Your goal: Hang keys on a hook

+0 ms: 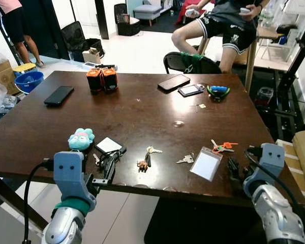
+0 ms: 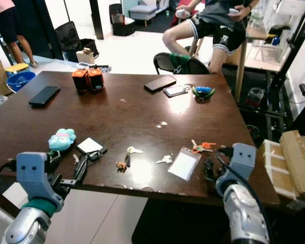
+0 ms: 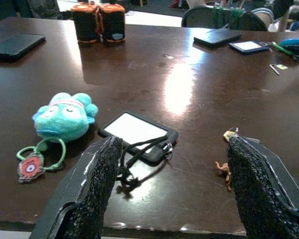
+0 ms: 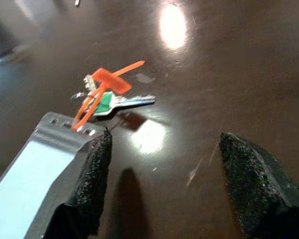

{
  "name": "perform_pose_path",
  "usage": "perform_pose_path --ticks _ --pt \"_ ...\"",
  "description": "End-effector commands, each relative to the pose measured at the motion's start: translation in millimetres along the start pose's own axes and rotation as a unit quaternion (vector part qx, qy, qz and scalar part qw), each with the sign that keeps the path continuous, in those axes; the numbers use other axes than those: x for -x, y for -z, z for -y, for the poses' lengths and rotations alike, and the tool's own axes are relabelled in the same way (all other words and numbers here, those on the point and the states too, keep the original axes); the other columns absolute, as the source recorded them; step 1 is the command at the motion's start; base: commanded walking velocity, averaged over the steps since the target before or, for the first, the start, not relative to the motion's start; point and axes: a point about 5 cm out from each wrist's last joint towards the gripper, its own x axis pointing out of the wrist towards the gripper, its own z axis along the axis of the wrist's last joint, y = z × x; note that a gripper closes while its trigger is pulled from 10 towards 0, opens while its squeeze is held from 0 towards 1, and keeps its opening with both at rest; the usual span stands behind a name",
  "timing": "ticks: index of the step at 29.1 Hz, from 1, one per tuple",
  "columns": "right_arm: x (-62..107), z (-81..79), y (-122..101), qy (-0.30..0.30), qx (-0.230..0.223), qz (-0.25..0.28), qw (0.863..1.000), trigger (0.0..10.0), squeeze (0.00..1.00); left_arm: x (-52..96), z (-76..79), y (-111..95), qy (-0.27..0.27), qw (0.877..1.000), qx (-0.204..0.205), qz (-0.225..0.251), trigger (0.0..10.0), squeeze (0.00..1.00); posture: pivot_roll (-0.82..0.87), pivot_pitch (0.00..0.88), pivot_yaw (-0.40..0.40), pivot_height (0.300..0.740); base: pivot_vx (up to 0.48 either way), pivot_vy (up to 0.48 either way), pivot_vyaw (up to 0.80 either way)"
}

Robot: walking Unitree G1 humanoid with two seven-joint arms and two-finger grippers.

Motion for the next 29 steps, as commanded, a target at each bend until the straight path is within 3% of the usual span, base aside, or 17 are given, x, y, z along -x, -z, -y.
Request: perform_pose_path --ticks 1,3,4,16,19,29 --pt "-0.9 2.3 10.8 0.007 -0.017 -0.019 1.0 10.0 0.05 1.8 -3.2 1.9 -0.003 1.0 0.0 -0.009 10.0 0.0 -0.1 0.143 0.182 0.74 0.0 0.0 0.0" --pt "-1.7 1.4 10.5 0.005 -0.017 -0.018 1.0 10.0 0.05 1.7 -3.3 1.6 -0.003 1.0 0.0 -0.009 10.0 0.0 -0.1 0.143 0.182 0.74 0.0 0.0 0.0" --pt "-4.0 -0.4 9.0 0.004 -0.018 -0.016 1.0 10.0 0.0 1.8 -3.2 1.5 -0.001 1.0 0.0 -0.01 10.0 0.0 -0.1 0.148 0.188 0.74 0.0 0.0 0.0" --pt "-18.2 -8.2 -2.3 0.005 -0.041 0.006 0.999 10.0 0.0 -0.1 -3.8 0.2 0.005 1.0 -0.001 -0.016 10.0 0.0 -0.09 0.163 0.212 0.74 0.0 0.0 0.0" --pt "-20.4 -24.5 -5.1 -0.033 -0.044 0.012 0.998 10.0 0.0 -0.5 -4.4 -0.2 0.005 1.0 -0.002 -0.017 10.0 0.0 -0.09 0.164 0.214 0.74 0.0 0.0 0.0" --pt "-25.6 -38.2 -7.4 -0.059 -0.049 0.016 0.997 10.0 0.0 -1.0 -4.2 -0.6 0.005 1.0 -0.001 -0.02 10.0 0.0 -0.08 0.166 0.215 0.74 0.0 0.0 0.0"
